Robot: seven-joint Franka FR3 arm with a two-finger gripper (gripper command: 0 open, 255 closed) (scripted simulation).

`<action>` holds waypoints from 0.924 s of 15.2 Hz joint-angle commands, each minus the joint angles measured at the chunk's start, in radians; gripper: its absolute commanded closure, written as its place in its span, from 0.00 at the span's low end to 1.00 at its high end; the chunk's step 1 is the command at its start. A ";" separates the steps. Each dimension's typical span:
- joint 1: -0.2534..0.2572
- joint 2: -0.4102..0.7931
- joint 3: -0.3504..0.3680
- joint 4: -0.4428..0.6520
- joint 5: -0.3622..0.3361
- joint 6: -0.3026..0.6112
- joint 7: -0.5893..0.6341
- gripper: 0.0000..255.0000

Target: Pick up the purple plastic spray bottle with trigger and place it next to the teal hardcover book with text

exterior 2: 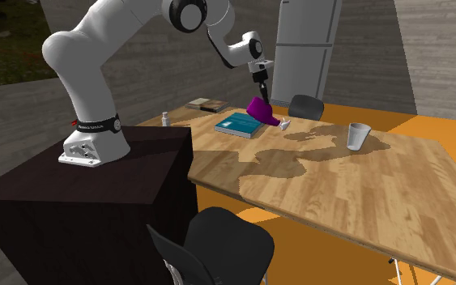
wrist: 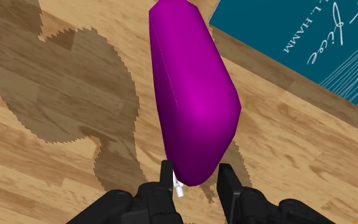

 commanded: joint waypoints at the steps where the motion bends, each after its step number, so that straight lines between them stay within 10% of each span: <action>1: 0.003 0.017 -0.008 0.003 -0.009 0.014 0.008 1.00; 14: 0.037 0.140 -0.056 0.057 -0.056 0.086 0.047 1.00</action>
